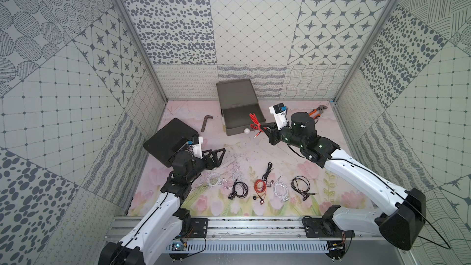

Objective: Place the wired earphones into the drawer by color
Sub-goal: Place the wired earphones in the drawer.

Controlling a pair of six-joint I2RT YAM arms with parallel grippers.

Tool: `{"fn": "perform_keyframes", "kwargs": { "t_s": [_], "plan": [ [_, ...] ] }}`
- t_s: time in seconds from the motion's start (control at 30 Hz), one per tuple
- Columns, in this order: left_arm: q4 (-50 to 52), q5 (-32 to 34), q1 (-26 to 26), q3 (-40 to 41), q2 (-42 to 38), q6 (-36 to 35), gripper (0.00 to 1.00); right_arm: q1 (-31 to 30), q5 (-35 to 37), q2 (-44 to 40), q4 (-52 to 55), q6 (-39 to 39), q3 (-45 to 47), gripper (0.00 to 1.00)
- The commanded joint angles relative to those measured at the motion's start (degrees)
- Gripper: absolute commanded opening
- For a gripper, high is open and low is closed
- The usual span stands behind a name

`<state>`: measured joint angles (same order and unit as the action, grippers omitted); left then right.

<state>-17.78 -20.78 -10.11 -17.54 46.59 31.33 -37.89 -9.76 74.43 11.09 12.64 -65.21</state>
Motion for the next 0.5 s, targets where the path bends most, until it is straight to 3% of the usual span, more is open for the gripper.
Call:
{"fn": "perform_keyframes", "kwargs": {
  "t_s": [0.0, 0.47],
  "plan": [
    [-2.67, -0.58, -0.18, -0.32, -0.05, -1.20, 0.99, -0.24, 1.17, 4.45, -4.27, -2.68, -4.94, 0.00],
    [-2.28, 0.12, -0.22, -0.42, 0.25, -1.46, 0.99, -0.93, 4.66, 23.65, -4.99, -8.63, -19.33, 0.00]
  ]
}}
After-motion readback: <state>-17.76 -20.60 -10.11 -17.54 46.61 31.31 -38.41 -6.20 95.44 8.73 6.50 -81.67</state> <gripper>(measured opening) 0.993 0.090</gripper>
